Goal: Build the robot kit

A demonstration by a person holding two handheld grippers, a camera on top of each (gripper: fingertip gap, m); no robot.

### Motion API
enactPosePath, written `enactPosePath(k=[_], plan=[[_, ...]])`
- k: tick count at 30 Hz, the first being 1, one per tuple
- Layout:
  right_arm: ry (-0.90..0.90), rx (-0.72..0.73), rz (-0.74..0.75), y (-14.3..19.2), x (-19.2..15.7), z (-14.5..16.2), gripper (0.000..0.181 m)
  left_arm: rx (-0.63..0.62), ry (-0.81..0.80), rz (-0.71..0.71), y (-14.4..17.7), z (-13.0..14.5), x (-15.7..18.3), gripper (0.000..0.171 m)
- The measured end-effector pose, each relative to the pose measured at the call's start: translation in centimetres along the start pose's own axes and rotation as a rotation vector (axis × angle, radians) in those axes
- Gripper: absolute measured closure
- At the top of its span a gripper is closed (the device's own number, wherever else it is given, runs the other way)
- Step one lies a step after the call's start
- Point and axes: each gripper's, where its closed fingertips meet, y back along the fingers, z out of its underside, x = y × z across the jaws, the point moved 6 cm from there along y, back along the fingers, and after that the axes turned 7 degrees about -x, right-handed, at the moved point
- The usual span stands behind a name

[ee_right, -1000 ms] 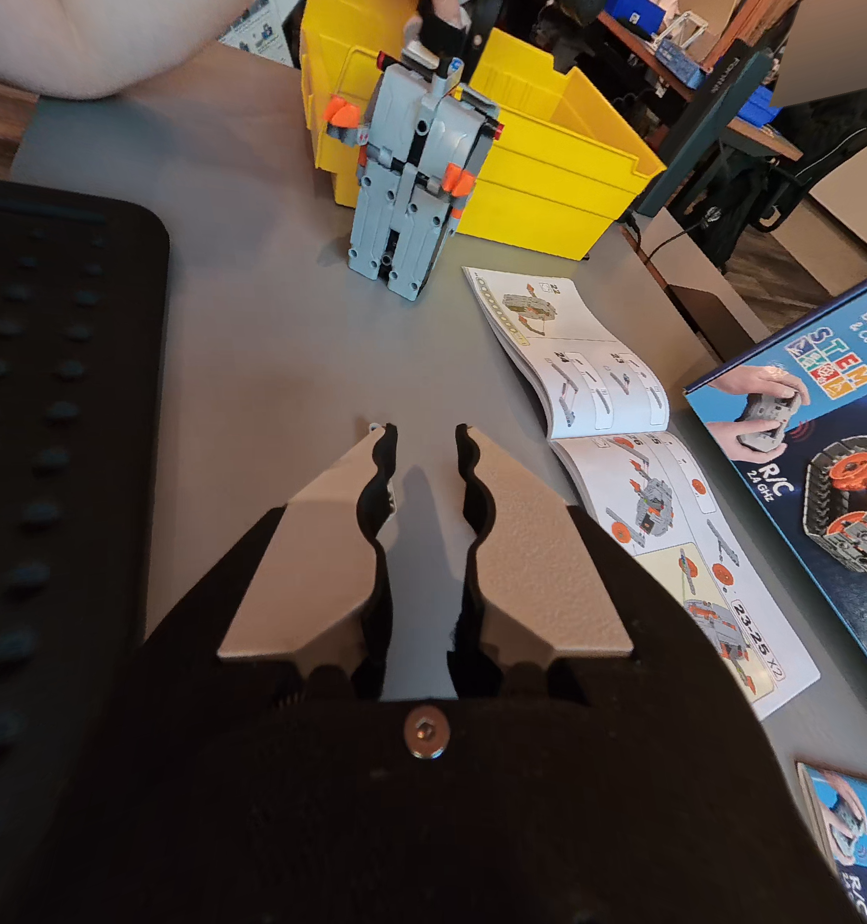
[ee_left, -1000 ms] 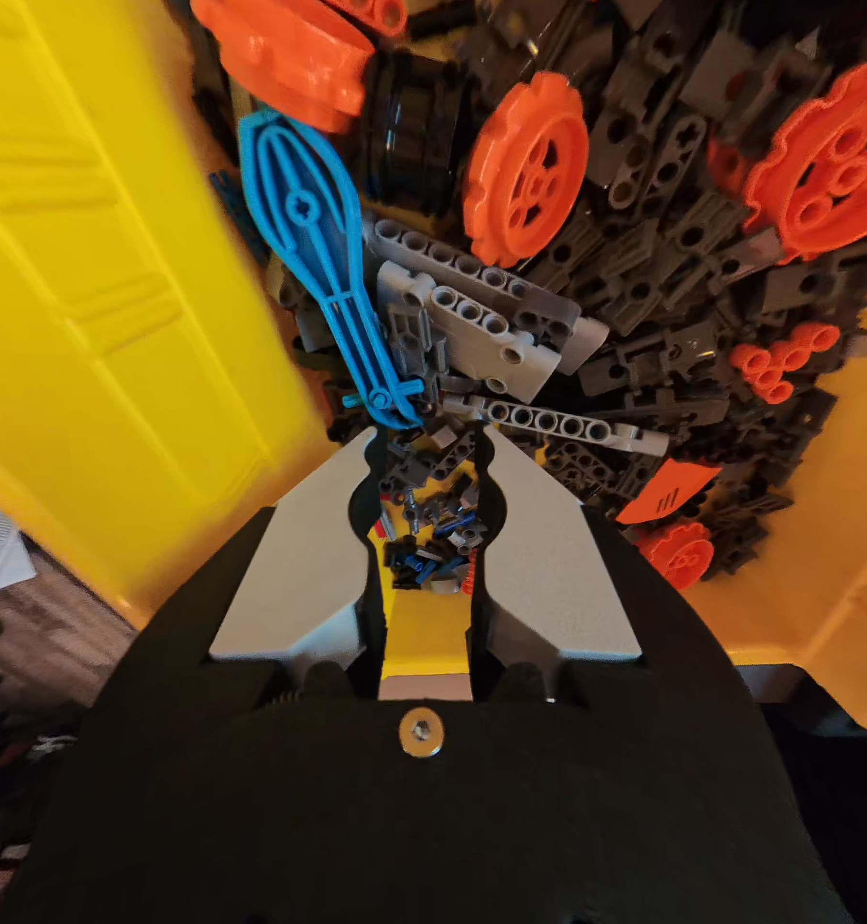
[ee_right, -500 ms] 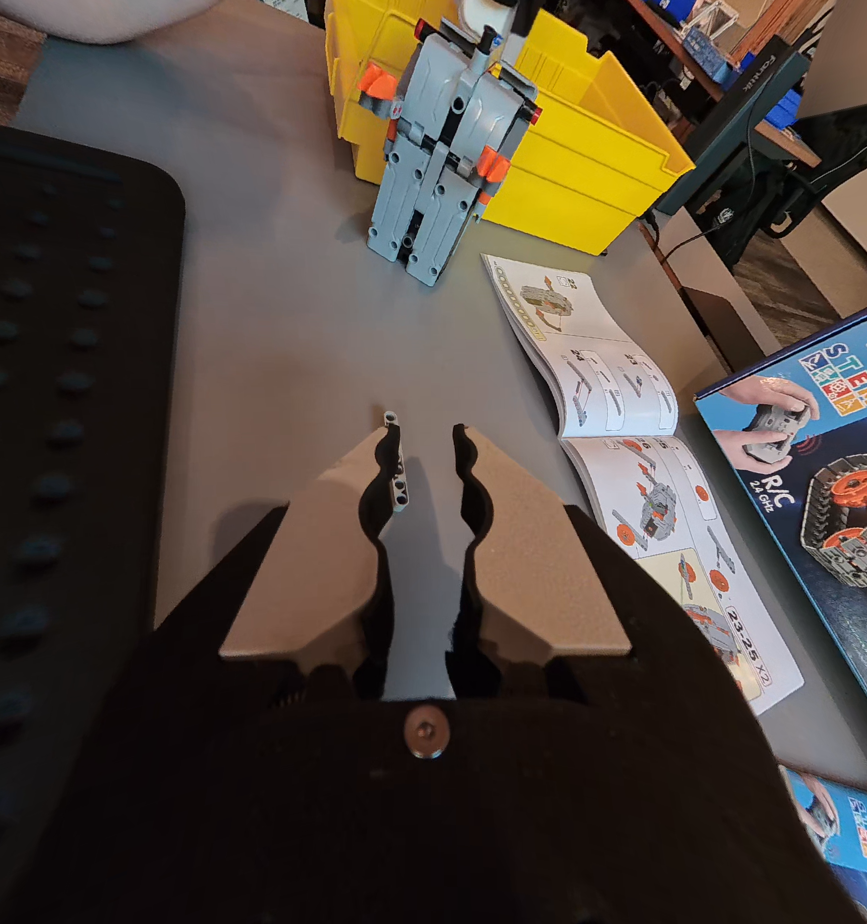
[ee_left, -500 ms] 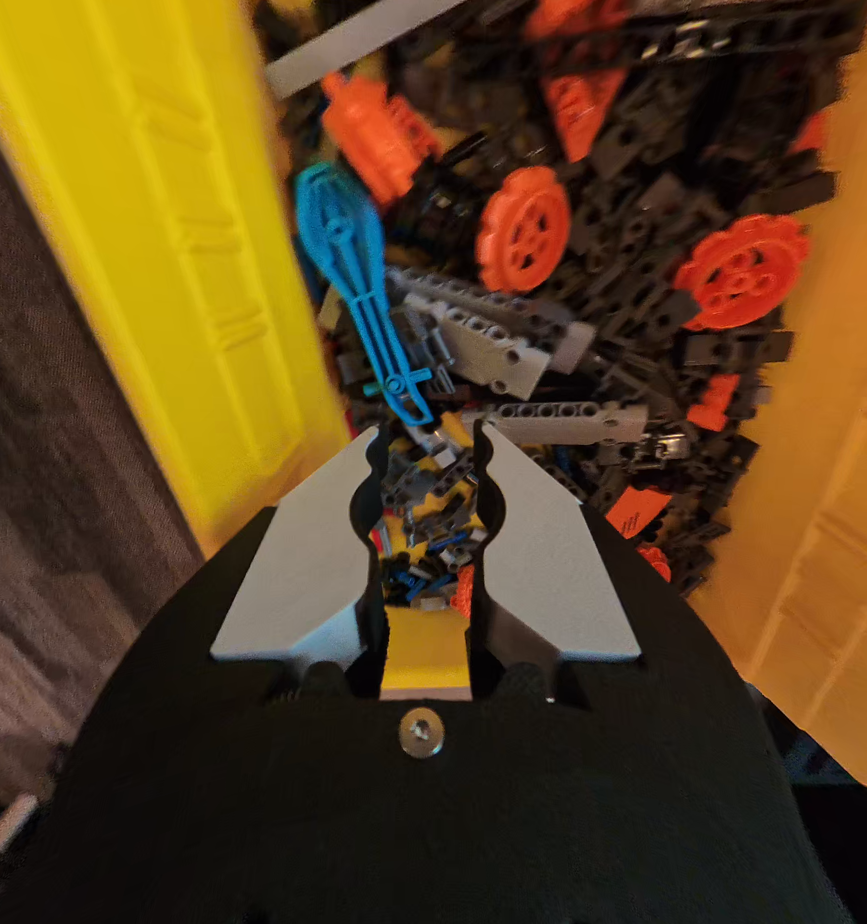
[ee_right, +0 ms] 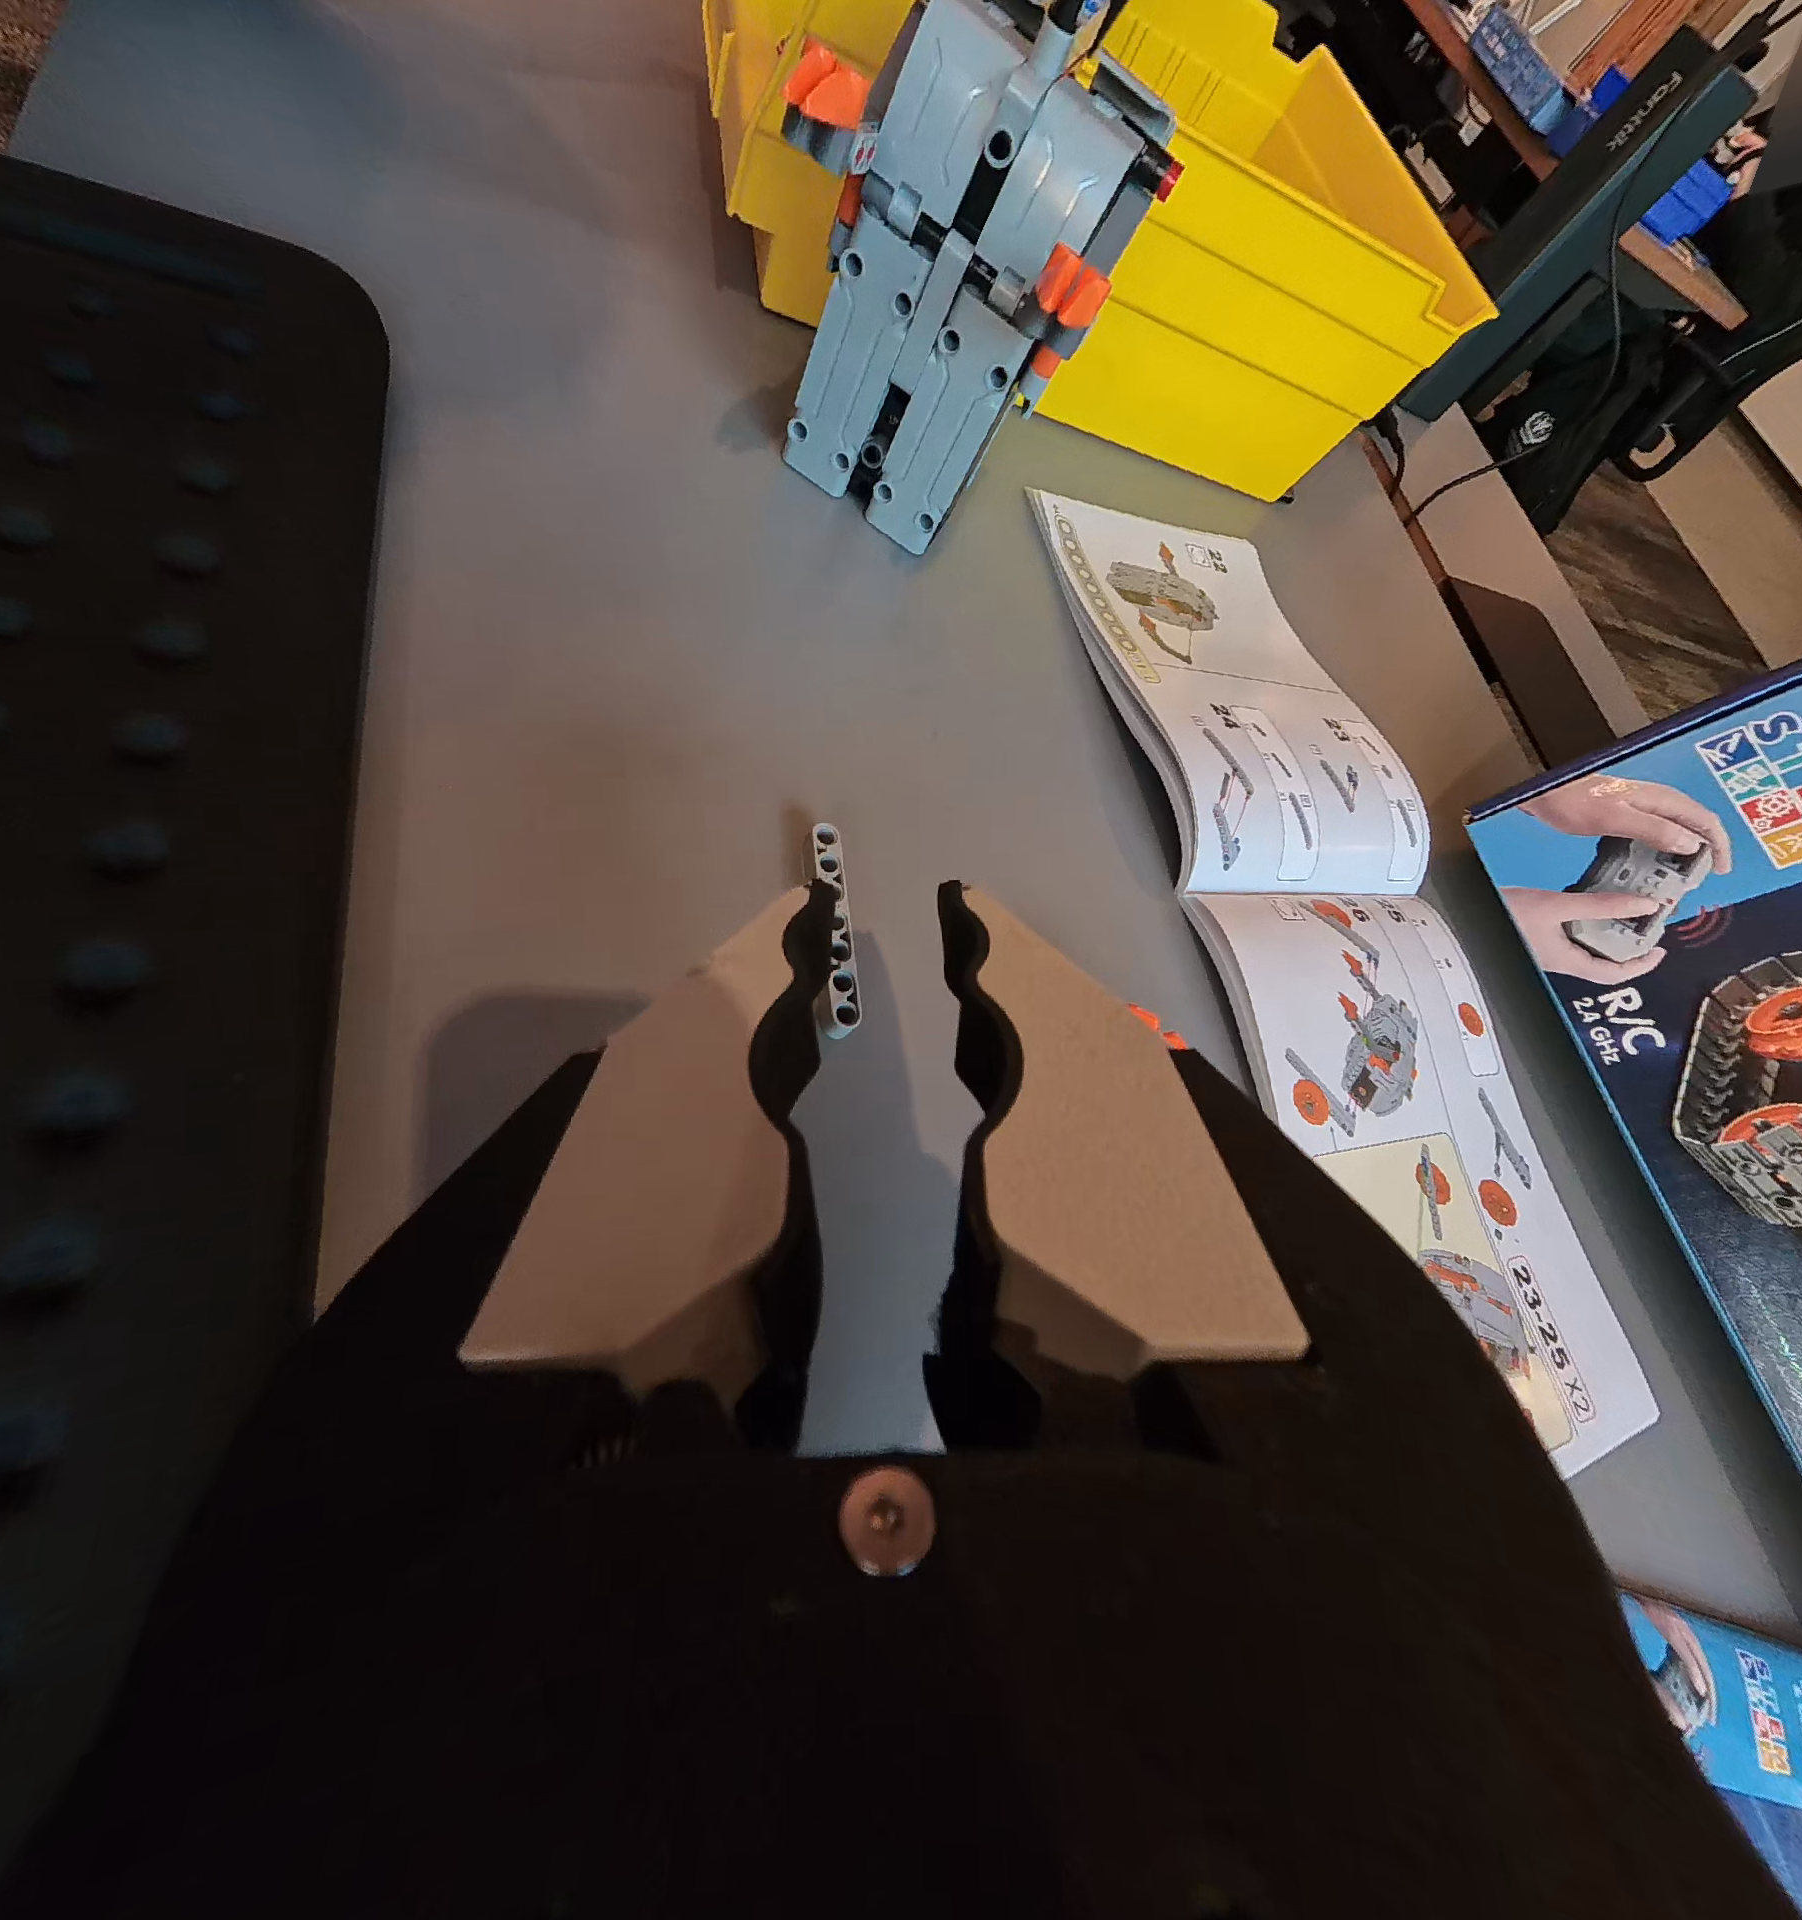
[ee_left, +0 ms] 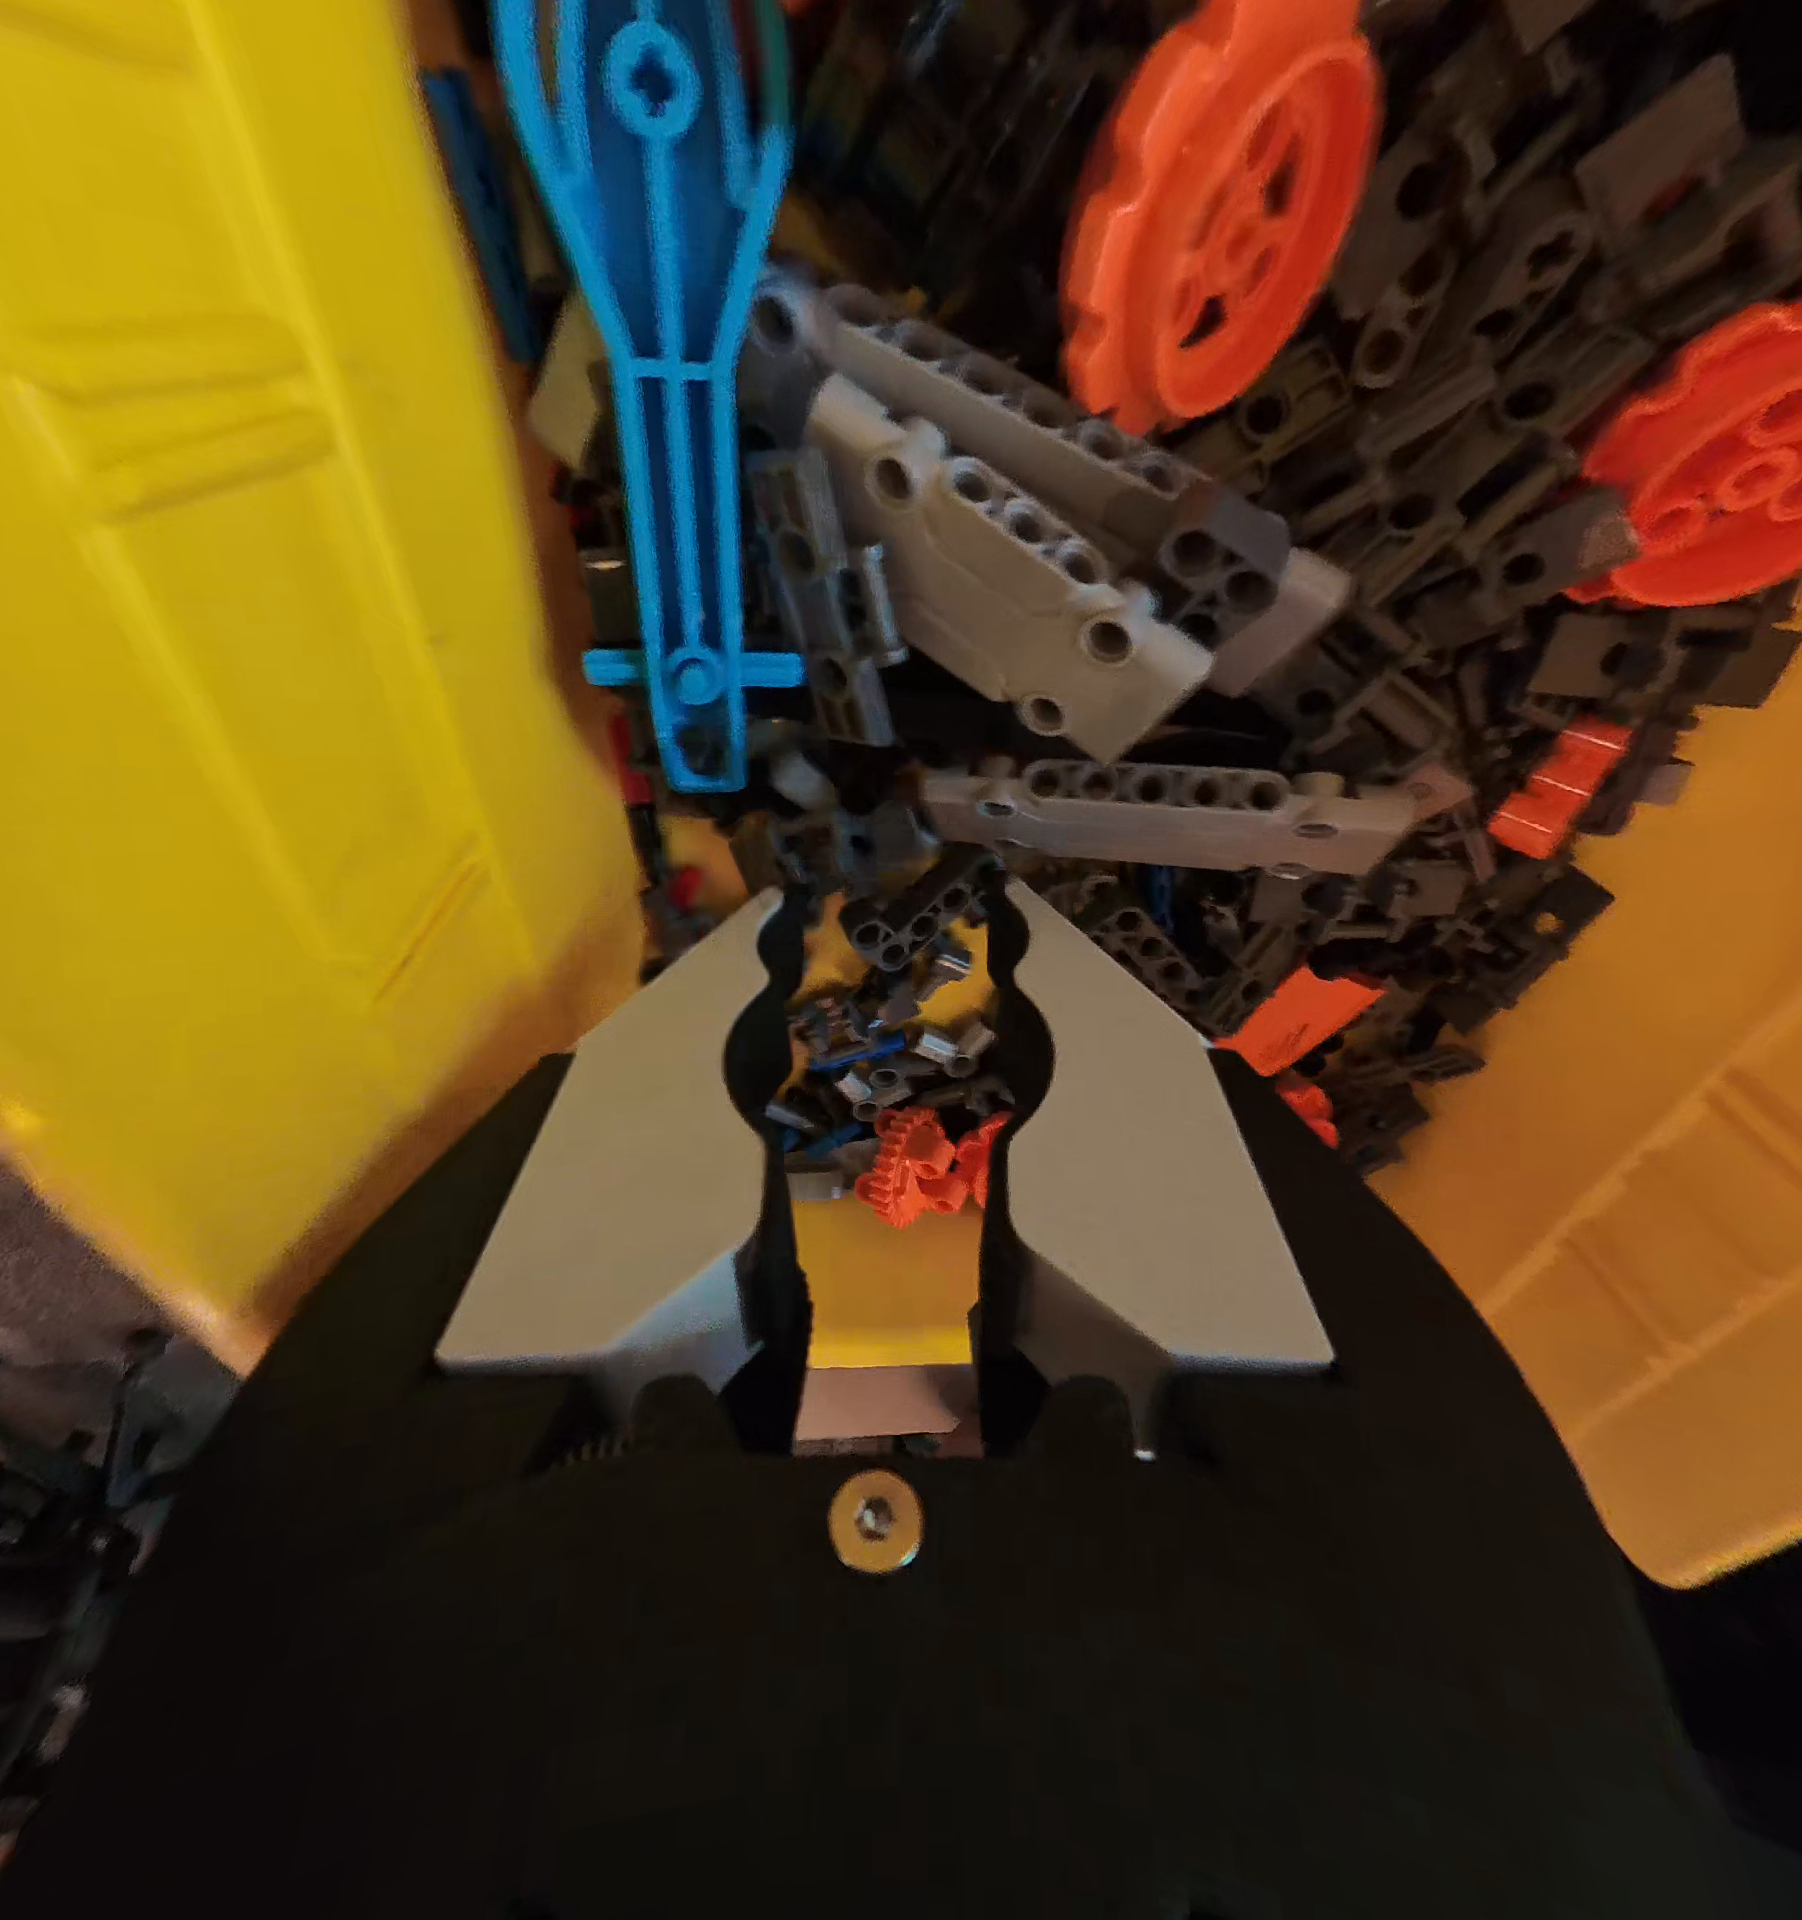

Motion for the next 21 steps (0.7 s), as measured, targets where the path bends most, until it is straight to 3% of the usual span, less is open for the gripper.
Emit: enactPosePath(k=[3,7,13,15,20,21], plan=[[-0.001,-0.002,-0.005,-0.1,0.0,0.0,0.162,0.024,-0.064,0.088,0.5,0.0,1.4,0.143],[0.006,-0.012,-0.006,-0.2,-0.1,0.1,0.162,0.095,-0.098,0.081,1.8,-0.1,2.0,0.145],[0.009,-0.016,-0.006,-0.2,-0.1,0.2,0.162,0.022,0.099,-0.067,1.7,1.8,-1.1,0.127],[0.012,-0.021,-0.006,-0.3,-0.2,0.2,0.162,-0.019,0.149,-0.038,0.7,1.9,-1.3,0.144],[0.016,-0.031,-0.01,-0.4,-0.2,0.4,0.162,-0.123,0.086,-0.067,-0.9,1.6,-0.4,0.113],[0.016,-0.034,-0.01,-0.4,-0.2,0.4,0.163,-0.12,0.065,-0.063,-0.9,1.5,-0.3,0.113]])
